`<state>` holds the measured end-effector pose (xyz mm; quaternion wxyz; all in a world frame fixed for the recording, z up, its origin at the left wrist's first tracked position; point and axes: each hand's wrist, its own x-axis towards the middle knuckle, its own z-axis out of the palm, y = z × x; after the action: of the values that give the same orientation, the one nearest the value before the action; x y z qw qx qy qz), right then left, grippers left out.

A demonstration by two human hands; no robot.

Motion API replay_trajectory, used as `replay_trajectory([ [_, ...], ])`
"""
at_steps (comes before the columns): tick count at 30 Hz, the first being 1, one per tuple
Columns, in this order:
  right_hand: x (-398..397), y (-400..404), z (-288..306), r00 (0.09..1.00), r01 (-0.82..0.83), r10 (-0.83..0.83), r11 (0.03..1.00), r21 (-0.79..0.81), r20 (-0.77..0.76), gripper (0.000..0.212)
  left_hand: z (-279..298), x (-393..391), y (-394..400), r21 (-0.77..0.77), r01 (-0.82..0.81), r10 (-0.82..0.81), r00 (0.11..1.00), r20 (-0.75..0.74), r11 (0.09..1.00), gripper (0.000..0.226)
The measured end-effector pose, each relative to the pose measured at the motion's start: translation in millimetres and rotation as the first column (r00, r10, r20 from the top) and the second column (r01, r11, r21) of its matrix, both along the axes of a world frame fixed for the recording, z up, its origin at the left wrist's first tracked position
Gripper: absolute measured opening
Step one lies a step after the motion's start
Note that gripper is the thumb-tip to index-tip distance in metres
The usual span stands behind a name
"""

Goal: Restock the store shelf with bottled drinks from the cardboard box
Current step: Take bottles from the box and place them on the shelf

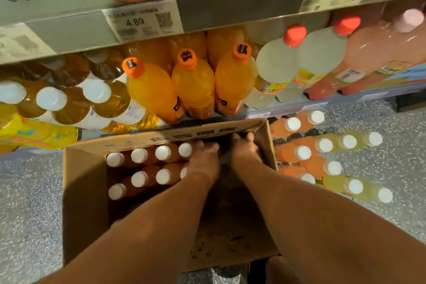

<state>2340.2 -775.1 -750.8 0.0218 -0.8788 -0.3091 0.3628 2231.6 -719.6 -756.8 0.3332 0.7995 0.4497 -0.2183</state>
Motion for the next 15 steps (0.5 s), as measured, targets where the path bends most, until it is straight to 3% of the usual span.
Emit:
replay_trajectory([
  [6,-2.3,1.7,48.4,0.95,-0.261,0.269,0.963,-0.069,0.158,0.039,54.5,-0.4,5.3,0.138,0.013,-0.016,1.0,0.025,0.99,0.021],
  [9,-13.6,3.3,81.7,0.955,-0.246,0.244,0.969,-0.006,0.167,0.039,91.7,-5.5,4.8,0.182,0.019,-0.023,1.0,0.019,0.983,0.031],
  [12,-16.8,1.0,122.6,0.969,-0.173,0.154,0.981,0.088,0.192,0.037,127.8,-16.8,-0.8,0.236,-0.047,0.014,0.99,0.139,0.971,0.055],
  [15,-16.7,-5.9,171.0,0.956,-0.194,0.129,0.951,0.24,0.262,0.035,179.0,-22.1,0.6,0.229,-0.194,0.131,0.956,0.262,0.954,0.057],
])
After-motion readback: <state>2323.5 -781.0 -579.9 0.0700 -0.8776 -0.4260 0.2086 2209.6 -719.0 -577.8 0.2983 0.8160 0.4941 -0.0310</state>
